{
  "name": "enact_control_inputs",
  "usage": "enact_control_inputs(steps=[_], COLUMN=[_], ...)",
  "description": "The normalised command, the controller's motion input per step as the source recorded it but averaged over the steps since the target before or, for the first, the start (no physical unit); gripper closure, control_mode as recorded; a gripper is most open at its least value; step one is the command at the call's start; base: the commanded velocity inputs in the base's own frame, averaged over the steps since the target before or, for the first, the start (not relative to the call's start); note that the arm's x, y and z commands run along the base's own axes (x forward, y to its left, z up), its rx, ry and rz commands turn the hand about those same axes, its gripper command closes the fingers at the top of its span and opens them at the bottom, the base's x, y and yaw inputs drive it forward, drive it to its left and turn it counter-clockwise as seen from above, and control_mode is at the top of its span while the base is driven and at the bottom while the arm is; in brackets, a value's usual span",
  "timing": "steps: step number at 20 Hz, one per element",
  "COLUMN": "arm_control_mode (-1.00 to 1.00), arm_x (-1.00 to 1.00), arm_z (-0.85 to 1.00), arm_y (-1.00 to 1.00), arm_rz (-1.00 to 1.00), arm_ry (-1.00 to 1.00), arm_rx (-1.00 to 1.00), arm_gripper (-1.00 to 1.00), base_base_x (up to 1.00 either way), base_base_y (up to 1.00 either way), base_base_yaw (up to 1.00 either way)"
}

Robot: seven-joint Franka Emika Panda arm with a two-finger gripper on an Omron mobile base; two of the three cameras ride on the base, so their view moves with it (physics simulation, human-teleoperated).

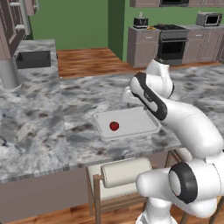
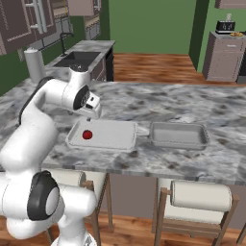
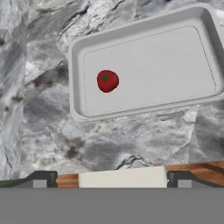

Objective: Place the cold items (carrot and tomato) from the fridge in one tupperware on the dining counter. Place the warm items (kebab skewer and hot dog) in the stove area in another tupperware.

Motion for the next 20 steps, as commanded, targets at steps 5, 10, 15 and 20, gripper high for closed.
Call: enact_control_inputs(steps=[5,10,15,20], arm_control_mode=[-1.0,-1.0,-1.0,-1.0], arm_x=[-0.93,-0.91,-0.82,-0.82], arm_z=[0.37,0.46,0.23,0.14], arm_y=[-0.15,-0.14,-0.02,0.0], arm_rz=[-0.14,-0.11,-0.12,-0.02], arm_ry=[-0.09,-0.06,-0.01,-0.01], arm_rx=[0.0,0.0,0.0,0.0], arm_gripper=[-1.0,-1.0,-1.0,-1.0], base_base_x=[0.0,0.0,0.0,0.0], base_base_y=[0.0,0.0,0.0,0.0], base_base_yaw=[0.0,0.0,0.0,0.0])
